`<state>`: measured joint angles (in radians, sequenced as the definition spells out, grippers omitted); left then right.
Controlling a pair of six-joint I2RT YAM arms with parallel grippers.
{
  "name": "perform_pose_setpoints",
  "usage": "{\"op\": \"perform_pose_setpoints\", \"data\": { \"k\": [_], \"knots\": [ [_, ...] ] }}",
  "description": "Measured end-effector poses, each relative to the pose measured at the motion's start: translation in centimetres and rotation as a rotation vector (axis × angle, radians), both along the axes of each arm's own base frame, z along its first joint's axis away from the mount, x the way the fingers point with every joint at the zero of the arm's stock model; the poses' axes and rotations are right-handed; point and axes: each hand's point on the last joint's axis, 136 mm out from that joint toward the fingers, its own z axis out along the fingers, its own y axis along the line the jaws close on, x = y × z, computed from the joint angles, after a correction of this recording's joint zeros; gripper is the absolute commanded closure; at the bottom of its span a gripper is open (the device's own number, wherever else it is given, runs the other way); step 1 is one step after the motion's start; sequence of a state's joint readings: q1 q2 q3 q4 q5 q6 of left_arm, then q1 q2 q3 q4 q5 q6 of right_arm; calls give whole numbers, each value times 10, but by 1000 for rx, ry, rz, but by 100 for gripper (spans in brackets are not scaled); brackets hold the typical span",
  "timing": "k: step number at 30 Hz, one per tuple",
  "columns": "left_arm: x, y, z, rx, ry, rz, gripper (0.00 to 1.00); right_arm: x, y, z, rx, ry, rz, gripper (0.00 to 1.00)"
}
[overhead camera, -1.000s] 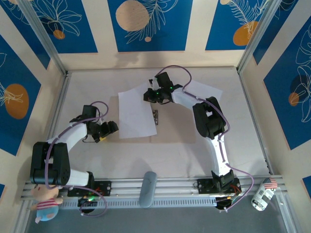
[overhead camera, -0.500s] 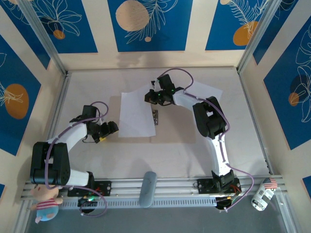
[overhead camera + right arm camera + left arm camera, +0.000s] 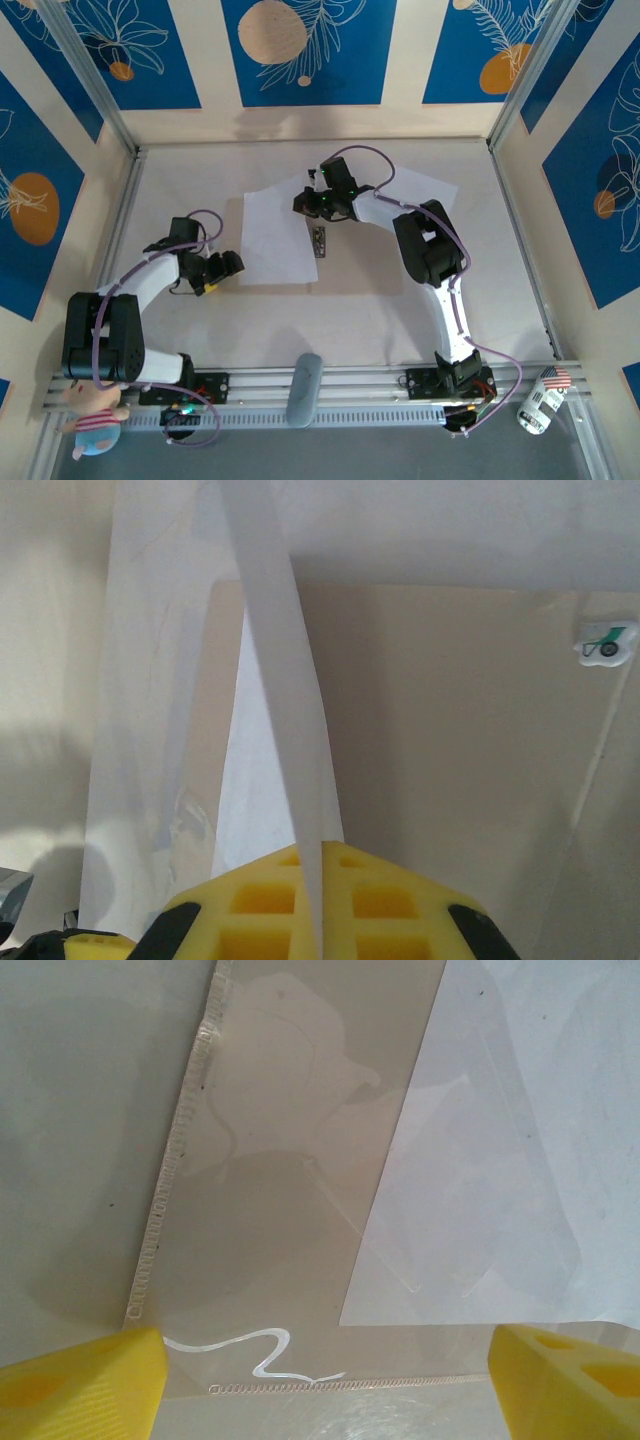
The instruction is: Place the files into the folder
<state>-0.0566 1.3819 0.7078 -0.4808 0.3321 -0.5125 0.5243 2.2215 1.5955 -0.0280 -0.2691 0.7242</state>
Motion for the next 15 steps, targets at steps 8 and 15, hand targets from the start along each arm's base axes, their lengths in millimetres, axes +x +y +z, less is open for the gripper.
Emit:
{"op": "perform_pose_setpoints", "data": {
  "k": [8, 15],
  "knots": [
    [-1, 0, 0, 2, 3, -6, 16, -2, 2, 0, -15, -7, 9, 99],
    [-2, 0, -1, 5, 1, -16, 16, 8, 5, 17, -9, -49, 13, 99]
  ]
}}
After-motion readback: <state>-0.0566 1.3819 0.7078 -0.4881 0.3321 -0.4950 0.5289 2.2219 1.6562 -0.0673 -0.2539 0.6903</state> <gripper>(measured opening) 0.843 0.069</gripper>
